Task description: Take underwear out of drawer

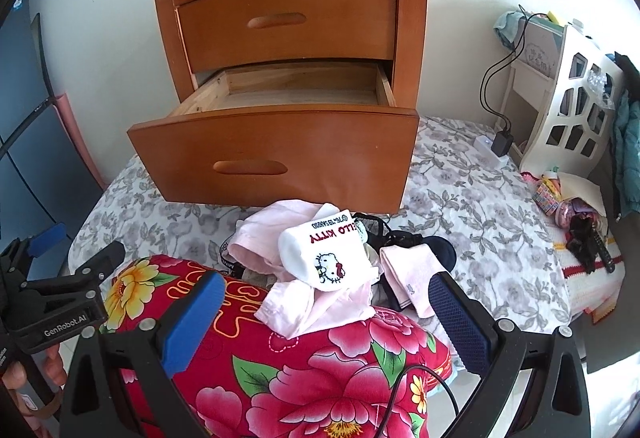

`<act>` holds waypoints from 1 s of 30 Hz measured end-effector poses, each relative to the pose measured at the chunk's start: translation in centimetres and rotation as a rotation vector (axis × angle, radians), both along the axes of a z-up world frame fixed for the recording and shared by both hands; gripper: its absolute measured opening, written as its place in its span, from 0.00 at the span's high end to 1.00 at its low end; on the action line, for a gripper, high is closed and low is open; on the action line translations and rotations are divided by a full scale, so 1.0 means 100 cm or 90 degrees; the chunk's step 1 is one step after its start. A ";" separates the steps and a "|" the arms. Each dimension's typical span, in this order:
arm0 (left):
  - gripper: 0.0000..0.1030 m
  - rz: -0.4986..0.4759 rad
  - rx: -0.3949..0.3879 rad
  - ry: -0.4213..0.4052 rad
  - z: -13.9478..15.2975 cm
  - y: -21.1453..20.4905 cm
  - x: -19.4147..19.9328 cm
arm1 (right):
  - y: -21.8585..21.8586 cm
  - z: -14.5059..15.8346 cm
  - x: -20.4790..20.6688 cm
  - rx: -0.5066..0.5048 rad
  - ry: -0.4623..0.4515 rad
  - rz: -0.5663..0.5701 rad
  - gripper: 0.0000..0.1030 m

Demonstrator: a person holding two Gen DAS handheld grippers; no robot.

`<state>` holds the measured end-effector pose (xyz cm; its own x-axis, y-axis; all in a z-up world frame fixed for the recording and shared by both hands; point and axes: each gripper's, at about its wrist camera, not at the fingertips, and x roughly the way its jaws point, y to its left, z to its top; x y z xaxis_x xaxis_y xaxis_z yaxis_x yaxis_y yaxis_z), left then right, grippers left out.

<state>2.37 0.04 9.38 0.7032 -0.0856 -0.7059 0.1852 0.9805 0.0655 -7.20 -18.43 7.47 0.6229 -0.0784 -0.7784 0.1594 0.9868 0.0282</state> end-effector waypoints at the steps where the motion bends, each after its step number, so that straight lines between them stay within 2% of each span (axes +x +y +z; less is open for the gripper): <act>1: 0.00 0.000 0.000 0.000 0.000 0.000 0.000 | 0.001 0.001 0.000 -0.002 -0.002 0.001 0.00; 30: 0.00 0.026 -0.011 -0.032 0.008 0.006 -0.007 | 0.006 0.010 -0.008 -0.013 -0.030 -0.016 0.00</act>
<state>1.66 0.62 10.19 0.7412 -0.0677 -0.6678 0.1411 0.9884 0.0564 -8.02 -17.84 8.47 0.6567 -0.1096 -0.7461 0.1831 0.9830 0.0167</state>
